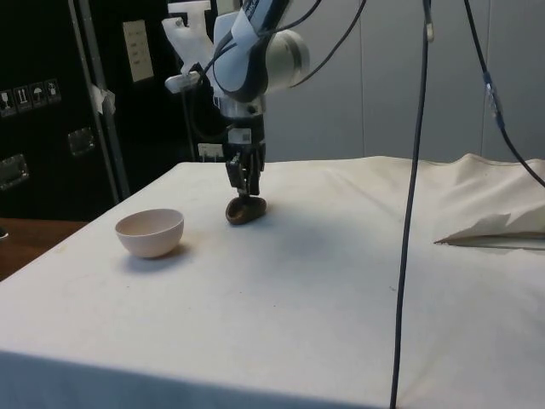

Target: Pour the coffee beans from the cup into the bowl.

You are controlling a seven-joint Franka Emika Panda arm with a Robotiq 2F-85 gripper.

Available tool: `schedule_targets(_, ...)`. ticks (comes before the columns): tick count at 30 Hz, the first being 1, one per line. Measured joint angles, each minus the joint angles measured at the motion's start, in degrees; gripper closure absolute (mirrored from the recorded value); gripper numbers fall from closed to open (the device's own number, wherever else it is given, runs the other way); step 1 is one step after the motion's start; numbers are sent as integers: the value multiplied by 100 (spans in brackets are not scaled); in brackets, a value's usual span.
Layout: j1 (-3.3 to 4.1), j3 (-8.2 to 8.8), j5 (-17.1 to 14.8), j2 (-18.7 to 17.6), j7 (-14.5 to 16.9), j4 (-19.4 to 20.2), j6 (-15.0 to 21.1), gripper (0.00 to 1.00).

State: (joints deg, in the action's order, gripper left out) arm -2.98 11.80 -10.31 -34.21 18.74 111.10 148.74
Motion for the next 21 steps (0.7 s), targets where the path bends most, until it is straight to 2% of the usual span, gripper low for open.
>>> schedule_targets(1, 0, 0, -6, 0, 6, 0, 0, 41)
schedule_targets(5, 0, 6, -11, 0, 17, 6, 0, 23)
schedule_targets(6, 0, 11, -17, 0, 23, 6, 0, 19)
schedule_targets(7, 0, 11, -23, 0, 29, 6, 0, 7)
schedule_targets(9, 0, 11, -29, 0, 34, 6, 0, 0)
schedule_targets(21, 0, 40, -40, 321, 46, 6, -298, 0)
